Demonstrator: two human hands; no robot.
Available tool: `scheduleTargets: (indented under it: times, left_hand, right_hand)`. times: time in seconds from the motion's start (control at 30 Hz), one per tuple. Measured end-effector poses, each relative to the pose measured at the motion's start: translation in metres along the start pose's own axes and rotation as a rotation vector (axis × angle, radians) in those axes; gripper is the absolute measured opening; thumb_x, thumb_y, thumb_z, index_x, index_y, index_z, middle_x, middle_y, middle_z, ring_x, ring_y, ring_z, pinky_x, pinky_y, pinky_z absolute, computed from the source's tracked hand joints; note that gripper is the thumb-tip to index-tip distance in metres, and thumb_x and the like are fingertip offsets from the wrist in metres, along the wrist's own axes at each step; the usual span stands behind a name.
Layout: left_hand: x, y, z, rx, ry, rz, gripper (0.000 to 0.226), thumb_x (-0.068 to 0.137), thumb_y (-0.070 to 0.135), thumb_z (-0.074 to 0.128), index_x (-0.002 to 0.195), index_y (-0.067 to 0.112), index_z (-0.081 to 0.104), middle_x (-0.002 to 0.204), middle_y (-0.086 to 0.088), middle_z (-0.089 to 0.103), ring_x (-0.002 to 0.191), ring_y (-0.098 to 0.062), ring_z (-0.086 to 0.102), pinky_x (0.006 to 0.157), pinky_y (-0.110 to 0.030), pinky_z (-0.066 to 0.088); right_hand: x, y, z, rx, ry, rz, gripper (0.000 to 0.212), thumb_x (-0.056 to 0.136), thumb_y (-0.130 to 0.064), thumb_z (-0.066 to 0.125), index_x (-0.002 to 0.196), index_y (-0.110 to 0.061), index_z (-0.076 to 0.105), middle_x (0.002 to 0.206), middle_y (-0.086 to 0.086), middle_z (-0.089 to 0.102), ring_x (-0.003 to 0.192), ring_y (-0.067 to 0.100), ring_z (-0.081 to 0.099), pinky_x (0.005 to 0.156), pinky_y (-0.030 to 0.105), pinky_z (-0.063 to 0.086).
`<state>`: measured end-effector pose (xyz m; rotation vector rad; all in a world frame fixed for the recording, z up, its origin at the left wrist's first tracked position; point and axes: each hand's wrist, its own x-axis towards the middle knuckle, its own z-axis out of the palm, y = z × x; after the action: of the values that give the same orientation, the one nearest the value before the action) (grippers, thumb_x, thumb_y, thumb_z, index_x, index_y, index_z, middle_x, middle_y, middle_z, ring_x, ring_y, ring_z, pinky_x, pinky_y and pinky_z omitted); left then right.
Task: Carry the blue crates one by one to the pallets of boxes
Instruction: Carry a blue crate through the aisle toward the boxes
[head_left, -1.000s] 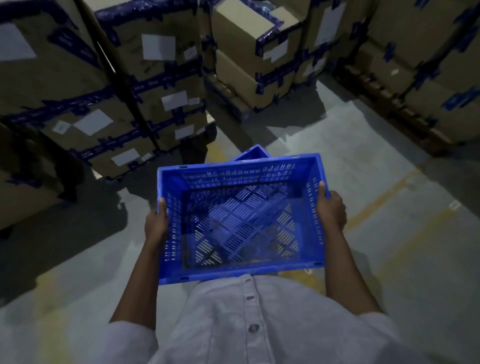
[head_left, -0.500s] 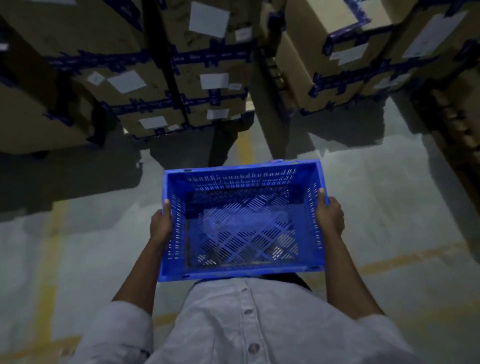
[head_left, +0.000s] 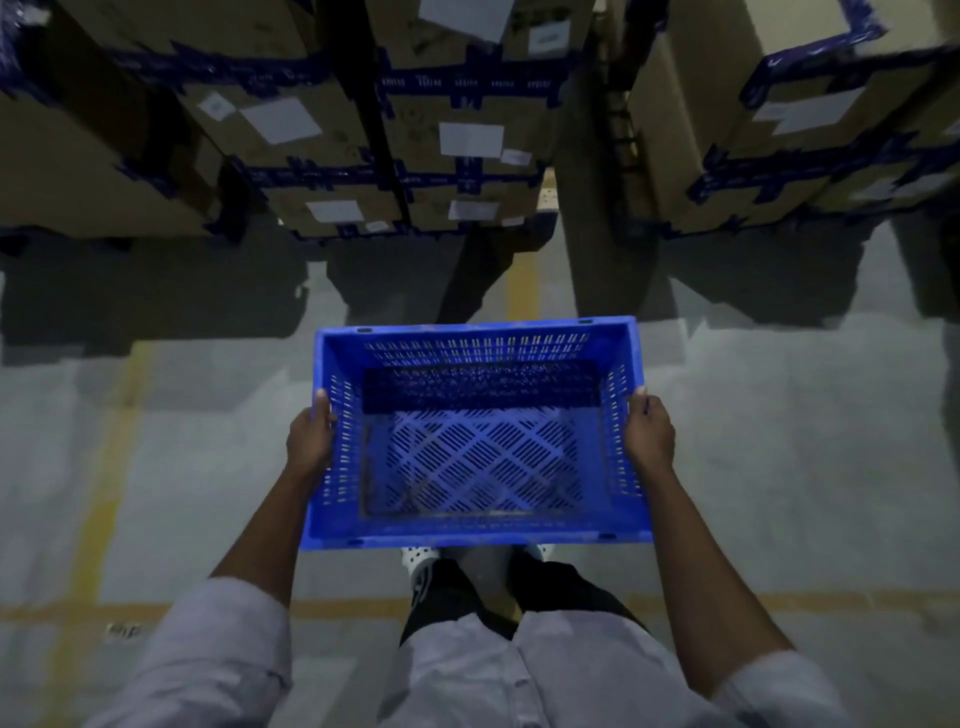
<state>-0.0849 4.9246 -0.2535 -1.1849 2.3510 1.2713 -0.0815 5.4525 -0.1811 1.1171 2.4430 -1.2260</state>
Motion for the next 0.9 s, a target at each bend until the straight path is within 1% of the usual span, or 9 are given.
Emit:
scheduleTargets:
  times: [0.1,0.2,0.27,0.33,0.4,0.47,0.63,0.8,0.9]
  left_hand:
    - [0.011,0.008,0.007,0.002,-0.020,0.002,0.098,0.086,0.109,0.043,0.089,0.014,0.072,0.076,-0.011,0.072,0.070,-0.036,0.066,0.073,-0.057,0.056]
    - [0.010,0.018,0.012,0.046,0.002,0.022,0.096,0.091,0.106,0.039,0.089,0.015,0.070,0.079,-0.013,0.075,0.075,-0.038,0.071,0.076,-0.054,0.058]
    - [0.012,0.023,0.013,0.029,0.002,0.019,0.095,0.090,0.106,0.042,0.090,0.015,0.069,0.077,-0.013,0.074,0.069,-0.035,0.070,0.071,-0.051,0.057]
    - [0.019,0.026,0.015,0.014,-0.007,0.025,0.095,0.087,0.107,0.045,0.091,0.015,0.069,0.074,-0.012,0.071,0.066,-0.034,0.067,0.070,-0.052,0.056]
    - [0.023,0.033,0.018,0.034,-0.022,0.049,0.096,0.088,0.108,0.043,0.092,0.015,0.070,0.074,-0.011,0.071,0.071,-0.041,0.069,0.075,-0.058,0.058]
    - [0.023,0.046,0.021,0.076,-0.044,0.098,0.096,0.091,0.107,0.037,0.091,0.016,0.069,0.078,-0.011,0.073,0.080,-0.045,0.073,0.080,-0.059,0.058]
    - [0.009,0.066,0.029,0.225,-0.053,0.229,0.092,0.102,0.098,0.023,0.094,0.017,0.066,0.093,-0.007,0.073,0.084,-0.029,0.068,0.079,-0.046,0.047]
    - [-0.005,0.040,0.024,0.200,-0.007,0.204,0.087,0.106,0.092,0.025,0.092,0.015,0.063,0.093,-0.011,0.074,0.089,-0.036,0.069,0.079,-0.046,0.046]
    - [-0.013,0.035,0.023,0.162,0.002,0.178,0.085,0.107,0.090,0.029,0.091,0.013,0.062,0.092,-0.010,0.074,0.089,-0.035,0.071,0.078,-0.046,0.048]
  right_hand:
    - [0.012,0.012,0.012,-0.003,0.000,0.005,0.064,0.116,-0.064,0.030,0.116,-0.012,0.065,0.112,0.016,0.072,0.102,0.039,0.067,0.085,0.046,0.051]
    - [0.020,0.018,0.017,0.004,0.014,0.004,0.061,0.117,-0.061,0.032,0.117,-0.011,0.066,0.113,0.016,0.073,0.104,0.037,0.068,0.084,0.043,0.049]
    - [0.023,0.020,0.017,0.010,0.016,-0.004,0.062,0.117,-0.061,0.033,0.116,-0.009,0.066,0.113,0.014,0.074,0.103,0.035,0.068,0.083,0.042,0.048]
    - [0.023,0.020,0.016,0.015,0.020,-0.009,0.063,0.116,-0.063,0.032,0.119,-0.010,0.066,0.114,0.015,0.074,0.105,0.035,0.068,0.085,0.044,0.051]
    - [0.021,0.024,0.016,0.010,0.020,0.009,0.065,0.115,-0.067,0.029,0.122,-0.014,0.065,0.115,0.015,0.073,0.104,0.037,0.069,0.089,0.049,0.055]
    - [0.018,0.027,0.016,0.015,0.033,0.026,0.063,0.115,-0.066,0.027,0.127,-0.016,0.064,0.117,0.015,0.072,0.105,0.038,0.068,0.091,0.051,0.056]
    - [0.017,0.027,0.012,-0.057,0.033,0.027,0.058,0.117,-0.062,0.021,0.129,-0.017,0.053,0.116,0.015,0.068,0.102,0.039,0.066,0.090,0.053,0.054]
    - [0.031,0.008,0.013,-0.134,0.012,-0.032,0.055,0.117,-0.061,0.019,0.129,-0.017,0.050,0.120,0.022,0.070,0.105,0.045,0.066,0.090,0.054,0.053]
    - [0.038,-0.002,0.012,-0.169,-0.011,-0.053,0.054,0.118,-0.059,0.020,0.127,-0.014,0.049,0.111,0.019,0.067,0.099,0.042,0.064,0.083,0.050,0.049]
